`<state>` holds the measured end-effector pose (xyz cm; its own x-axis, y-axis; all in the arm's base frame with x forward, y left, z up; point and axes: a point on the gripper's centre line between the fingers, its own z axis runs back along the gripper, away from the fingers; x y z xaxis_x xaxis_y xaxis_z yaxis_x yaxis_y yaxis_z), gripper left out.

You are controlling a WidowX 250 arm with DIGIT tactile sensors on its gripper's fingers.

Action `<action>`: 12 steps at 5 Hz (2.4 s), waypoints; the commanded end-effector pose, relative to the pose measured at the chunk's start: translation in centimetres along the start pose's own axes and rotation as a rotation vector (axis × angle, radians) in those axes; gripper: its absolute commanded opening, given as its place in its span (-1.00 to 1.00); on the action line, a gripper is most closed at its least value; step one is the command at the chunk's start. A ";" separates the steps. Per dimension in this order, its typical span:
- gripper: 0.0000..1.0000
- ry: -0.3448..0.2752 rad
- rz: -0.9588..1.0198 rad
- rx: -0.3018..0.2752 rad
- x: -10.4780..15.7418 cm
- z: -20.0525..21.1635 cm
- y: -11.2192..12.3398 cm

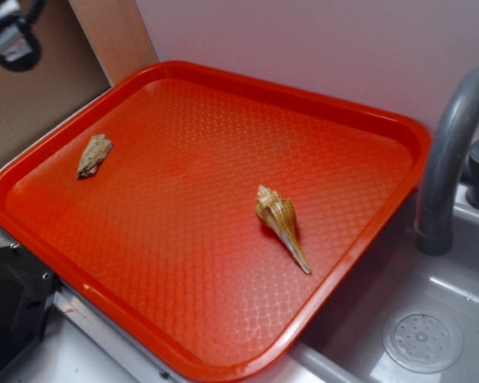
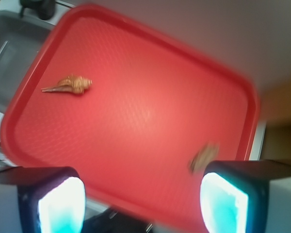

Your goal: Grab the shell.

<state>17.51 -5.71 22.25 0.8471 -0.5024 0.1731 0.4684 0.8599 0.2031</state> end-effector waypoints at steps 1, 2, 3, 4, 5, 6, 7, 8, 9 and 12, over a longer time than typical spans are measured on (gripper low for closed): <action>1.00 -0.033 -0.503 0.017 7.9 -5.0 -2.0; 1.00 -0.128 -0.728 -0.065 9.3 -7.5 -4.1; 1.00 -0.228 -0.952 -0.138 7.9 -8.0 -7.7; 1.00 -0.291 -1.163 -0.301 6.7 -8.3 -10.4; 1.00 -0.273 -1.394 -0.442 5.6 -9.9 -9.1; 1.00 -0.337 -1.622 -0.542 6.0 -12.4 -7.7; 1.00 -0.277 -1.654 -0.555 6.1 -14.3 -7.7; 1.00 -0.252 -1.670 -0.537 6.2 -15.4 -8.9; 1.00 -0.211 -1.655 -0.556 5.3 -17.6 -11.1; -1.00 -0.078 -1.613 -0.547 4.9 -20.2 -11.4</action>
<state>23.86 -17.91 1.32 -0.5444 -0.8147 0.1998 0.8204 -0.5668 -0.0756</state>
